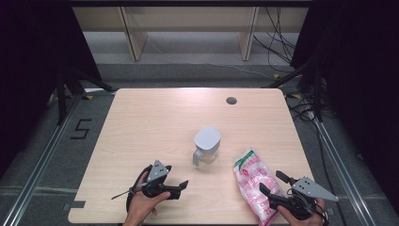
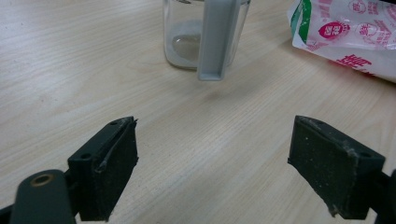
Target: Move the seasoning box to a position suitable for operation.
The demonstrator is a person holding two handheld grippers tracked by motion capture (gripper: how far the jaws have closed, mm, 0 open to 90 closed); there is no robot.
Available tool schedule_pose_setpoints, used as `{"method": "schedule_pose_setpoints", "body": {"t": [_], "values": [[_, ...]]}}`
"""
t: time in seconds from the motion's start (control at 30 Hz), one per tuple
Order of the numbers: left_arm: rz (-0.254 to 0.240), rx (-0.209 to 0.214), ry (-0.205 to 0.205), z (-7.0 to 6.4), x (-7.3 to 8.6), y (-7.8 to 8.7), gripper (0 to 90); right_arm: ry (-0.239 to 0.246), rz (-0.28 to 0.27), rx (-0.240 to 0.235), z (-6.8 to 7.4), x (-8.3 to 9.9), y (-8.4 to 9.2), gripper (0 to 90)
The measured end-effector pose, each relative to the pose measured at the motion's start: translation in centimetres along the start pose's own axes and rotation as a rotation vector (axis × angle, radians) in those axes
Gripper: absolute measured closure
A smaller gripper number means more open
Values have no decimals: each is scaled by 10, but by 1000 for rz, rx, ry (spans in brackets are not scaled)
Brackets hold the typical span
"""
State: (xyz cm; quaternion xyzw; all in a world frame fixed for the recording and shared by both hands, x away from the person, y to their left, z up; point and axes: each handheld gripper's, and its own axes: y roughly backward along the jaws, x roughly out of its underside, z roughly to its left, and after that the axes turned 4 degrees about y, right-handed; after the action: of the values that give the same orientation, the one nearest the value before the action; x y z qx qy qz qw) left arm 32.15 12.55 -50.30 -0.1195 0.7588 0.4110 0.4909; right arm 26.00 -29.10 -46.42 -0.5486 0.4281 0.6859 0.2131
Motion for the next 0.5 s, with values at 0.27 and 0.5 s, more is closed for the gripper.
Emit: {"method": "schedule_pose_setpoints", "body": {"t": [0.27, 0.5], "values": [[-20, 31, -4, -3, -3, -1, 150, 5, -7, 3, -2, 1, -1, 222], [-29, 44, 14, -1, -4, -2, 151, 7, 10, -4, 0, 1, 0, 221]]}}
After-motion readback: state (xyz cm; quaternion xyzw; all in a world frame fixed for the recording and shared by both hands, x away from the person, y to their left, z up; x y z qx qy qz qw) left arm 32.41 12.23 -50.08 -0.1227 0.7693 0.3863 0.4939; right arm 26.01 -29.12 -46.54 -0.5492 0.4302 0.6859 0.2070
